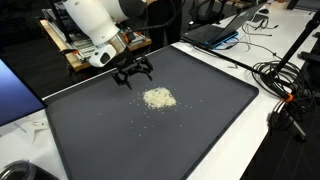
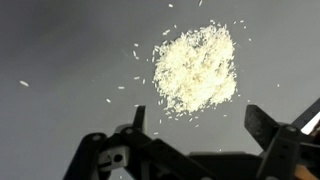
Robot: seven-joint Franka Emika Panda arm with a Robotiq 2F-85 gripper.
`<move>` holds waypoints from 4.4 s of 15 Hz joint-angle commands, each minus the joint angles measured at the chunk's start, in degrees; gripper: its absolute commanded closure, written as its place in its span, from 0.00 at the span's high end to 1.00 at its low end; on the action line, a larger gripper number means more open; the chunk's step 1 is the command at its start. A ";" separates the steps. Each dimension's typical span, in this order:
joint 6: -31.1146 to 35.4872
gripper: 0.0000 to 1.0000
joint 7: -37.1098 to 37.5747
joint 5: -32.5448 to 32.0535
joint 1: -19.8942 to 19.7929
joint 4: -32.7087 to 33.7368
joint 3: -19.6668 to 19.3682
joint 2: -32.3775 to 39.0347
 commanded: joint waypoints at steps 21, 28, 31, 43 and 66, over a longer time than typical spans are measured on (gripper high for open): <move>8.70 1.00 58.63 -58.01 11.35 -21.57 2.65 -27.84; -10.98 1.00 63.79 -61.20 18.33 -6.34 6.31 -24.57; -16.72 1.00 66.29 -62.88 20.68 0.54 6.92 -19.45; -19.10 1.00 58.91 -58.99 24.13 17.96 -0.63 2.37; 4.69 1.00 31.26 -51.43 19.37 8.14 -5.77 9.52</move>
